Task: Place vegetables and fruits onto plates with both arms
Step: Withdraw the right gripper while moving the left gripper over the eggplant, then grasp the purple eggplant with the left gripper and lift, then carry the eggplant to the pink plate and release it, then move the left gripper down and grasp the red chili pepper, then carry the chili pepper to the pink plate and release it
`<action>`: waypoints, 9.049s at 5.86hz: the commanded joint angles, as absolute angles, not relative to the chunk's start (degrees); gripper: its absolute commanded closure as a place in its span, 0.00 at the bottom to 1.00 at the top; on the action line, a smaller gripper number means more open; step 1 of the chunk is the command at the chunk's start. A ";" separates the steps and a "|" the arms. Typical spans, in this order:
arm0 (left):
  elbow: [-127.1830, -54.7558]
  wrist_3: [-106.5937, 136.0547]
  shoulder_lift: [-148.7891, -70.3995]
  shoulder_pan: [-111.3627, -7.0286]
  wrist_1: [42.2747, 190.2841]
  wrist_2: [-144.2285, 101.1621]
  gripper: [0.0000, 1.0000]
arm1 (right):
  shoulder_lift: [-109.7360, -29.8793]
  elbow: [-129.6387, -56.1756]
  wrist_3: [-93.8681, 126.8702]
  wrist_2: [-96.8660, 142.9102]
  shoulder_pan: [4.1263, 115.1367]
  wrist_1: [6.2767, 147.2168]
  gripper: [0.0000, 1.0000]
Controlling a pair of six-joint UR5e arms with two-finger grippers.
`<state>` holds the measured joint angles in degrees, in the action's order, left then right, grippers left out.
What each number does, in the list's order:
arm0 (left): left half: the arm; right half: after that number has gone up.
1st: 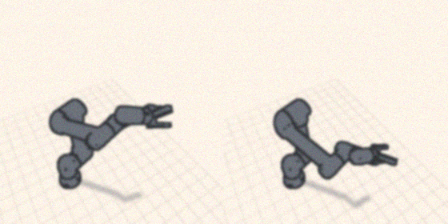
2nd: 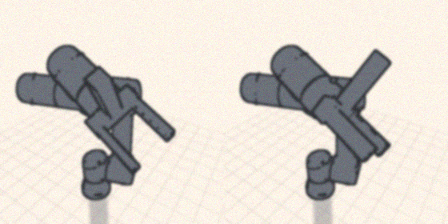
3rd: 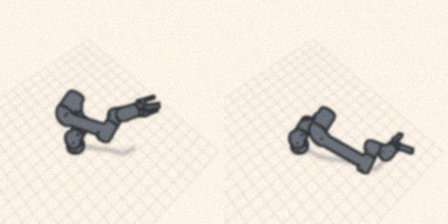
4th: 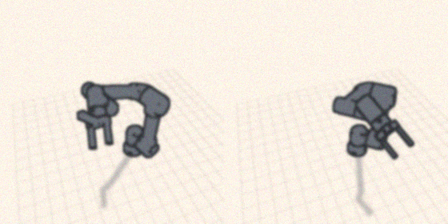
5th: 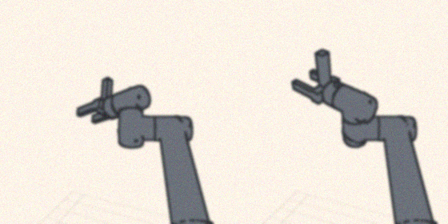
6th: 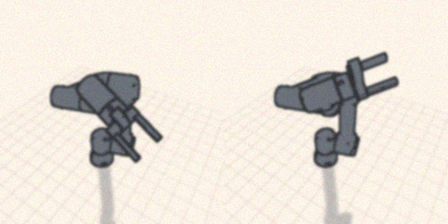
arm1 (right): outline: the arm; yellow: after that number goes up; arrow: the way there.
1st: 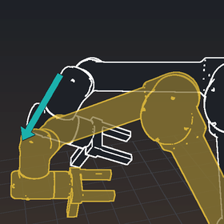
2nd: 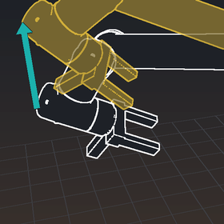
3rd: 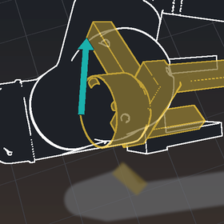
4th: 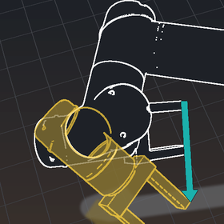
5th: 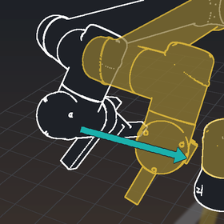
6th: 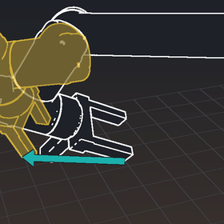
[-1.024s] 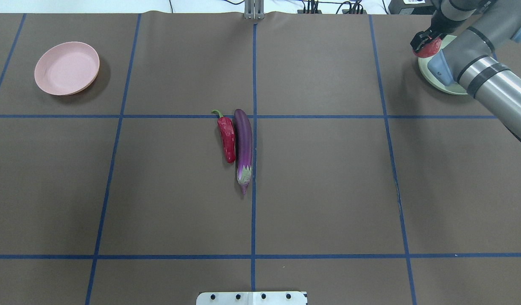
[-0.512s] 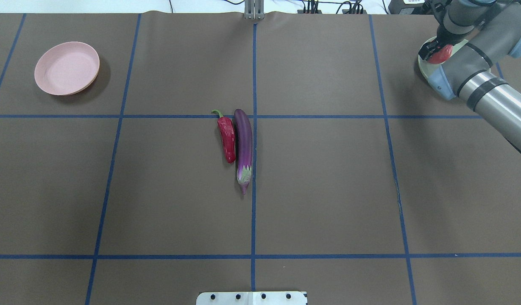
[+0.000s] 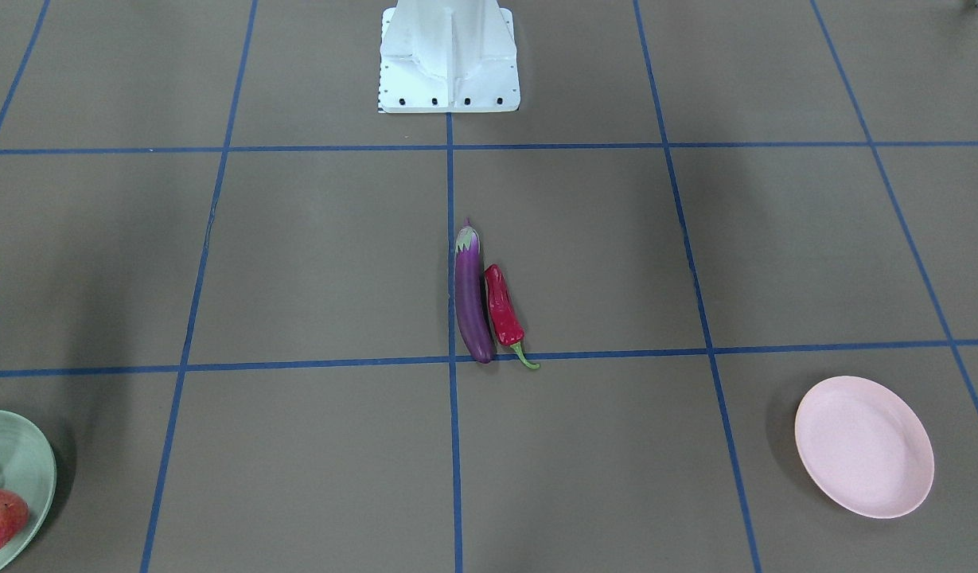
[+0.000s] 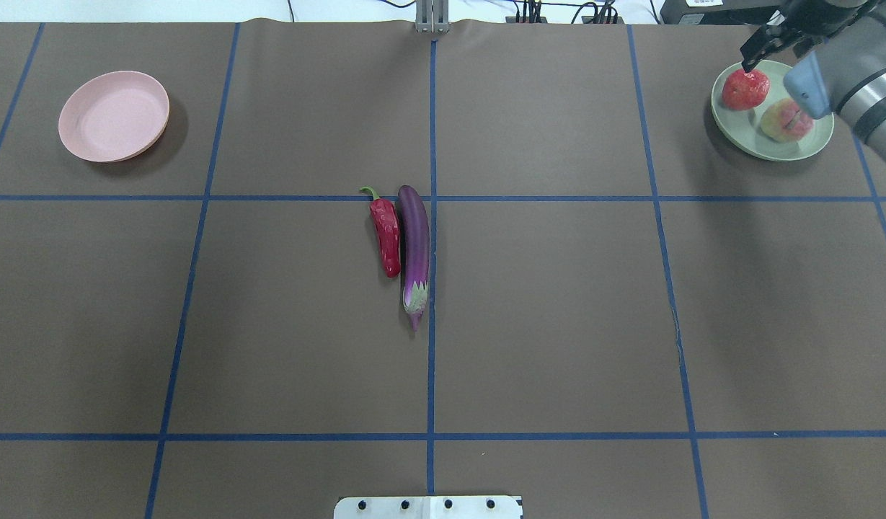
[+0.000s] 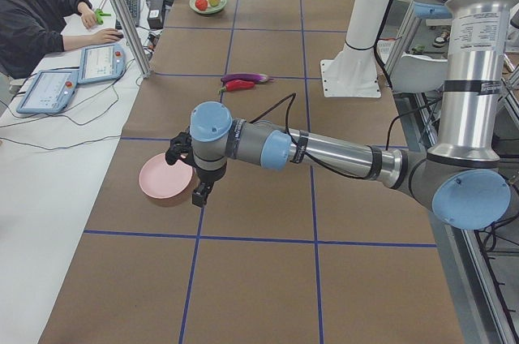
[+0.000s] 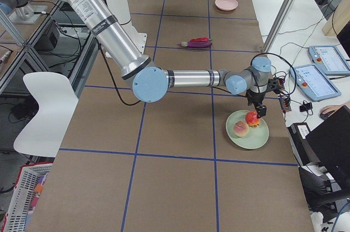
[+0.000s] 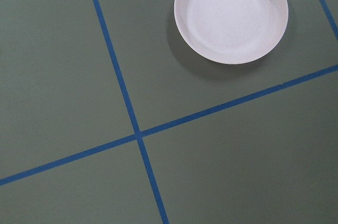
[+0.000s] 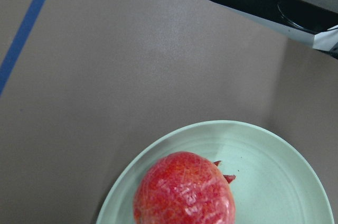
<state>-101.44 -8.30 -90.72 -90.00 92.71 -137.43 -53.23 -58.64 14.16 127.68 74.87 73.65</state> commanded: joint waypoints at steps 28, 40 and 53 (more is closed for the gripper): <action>-68.27 9.54 -130.02 -71.16 87.77 -123.49 1.00 | -96.33 -106.61 6.24 132.54 87.45 89.38 0.00; -70.58 60.37 -142.10 -47.93 92.26 -128.68 0.00 | -96.06 -106.61 6.94 132.63 86.22 89.38 0.00; -68.59 24.51 -133.10 -57.77 93.16 -112.06 1.00 | -95.71 -106.87 6.94 134.03 86.04 89.47 0.00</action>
